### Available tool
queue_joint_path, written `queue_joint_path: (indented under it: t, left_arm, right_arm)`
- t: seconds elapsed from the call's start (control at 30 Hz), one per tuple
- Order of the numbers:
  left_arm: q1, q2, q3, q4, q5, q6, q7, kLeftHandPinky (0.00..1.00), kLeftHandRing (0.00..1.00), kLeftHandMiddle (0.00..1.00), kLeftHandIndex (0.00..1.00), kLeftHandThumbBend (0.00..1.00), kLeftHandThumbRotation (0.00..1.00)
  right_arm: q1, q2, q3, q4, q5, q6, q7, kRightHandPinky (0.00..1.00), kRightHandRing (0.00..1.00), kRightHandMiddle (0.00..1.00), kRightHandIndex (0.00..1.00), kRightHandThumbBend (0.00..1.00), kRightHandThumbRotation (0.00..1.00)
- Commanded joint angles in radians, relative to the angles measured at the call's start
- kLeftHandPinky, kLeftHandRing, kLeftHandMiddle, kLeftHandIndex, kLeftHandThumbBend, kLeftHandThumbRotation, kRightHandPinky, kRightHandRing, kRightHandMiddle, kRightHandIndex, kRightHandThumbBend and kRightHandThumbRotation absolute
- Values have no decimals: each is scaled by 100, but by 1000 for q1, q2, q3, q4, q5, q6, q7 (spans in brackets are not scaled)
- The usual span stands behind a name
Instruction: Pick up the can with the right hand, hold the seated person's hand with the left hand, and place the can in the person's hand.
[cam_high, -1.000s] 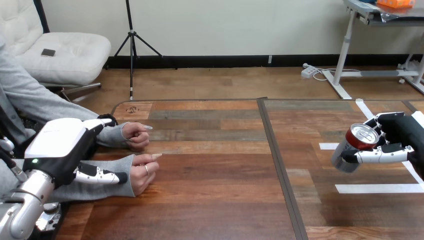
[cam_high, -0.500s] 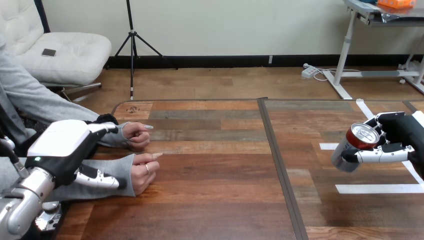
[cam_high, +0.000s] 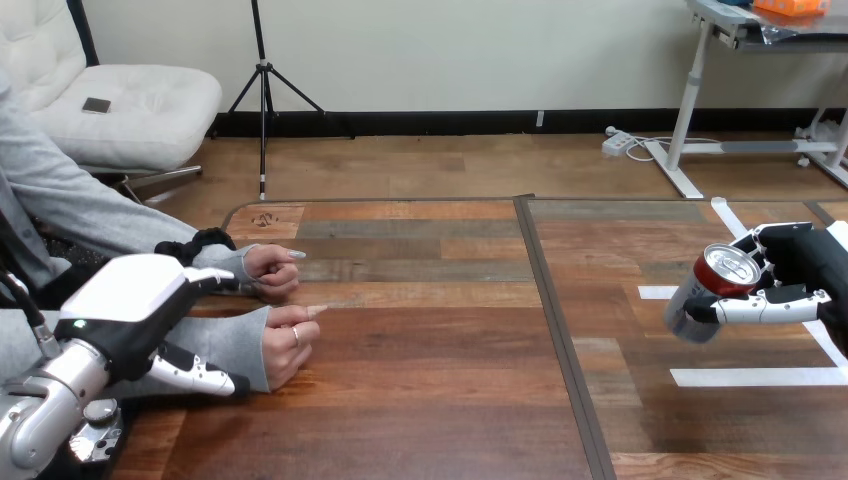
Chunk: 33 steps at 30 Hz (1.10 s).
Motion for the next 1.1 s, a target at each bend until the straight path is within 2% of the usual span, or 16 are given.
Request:
queue_joint_path:
  t: [0.0,0.5,0.77,1.07]
  left_arm:
    - [-66,33,-13,-2,-5,2,12,74,79,82,81,100,46]
    - [-63,43,-34,7,-2,34,-20,75,80,82,81,100,40]
    - [-65,51,-50,5,6,58,-51,75,79,82,81,100,39]
    - [-66,52,-55,8,-7,73,-69,73,79,81,81,100,29]
  right_arm:
    - [-76,13,-35,-28,24,-30,-10,25,29,37,41,85,0]
    - [-72,16,-33,-36,23,-33,-16,21,26,34,41,86,0]
    - [-75,14,-35,-32,25,-23,-15,27,31,37,41,85,0]
    - [-73,14,-37,-35,28,-32,-12,26,30,36,41,86,0]
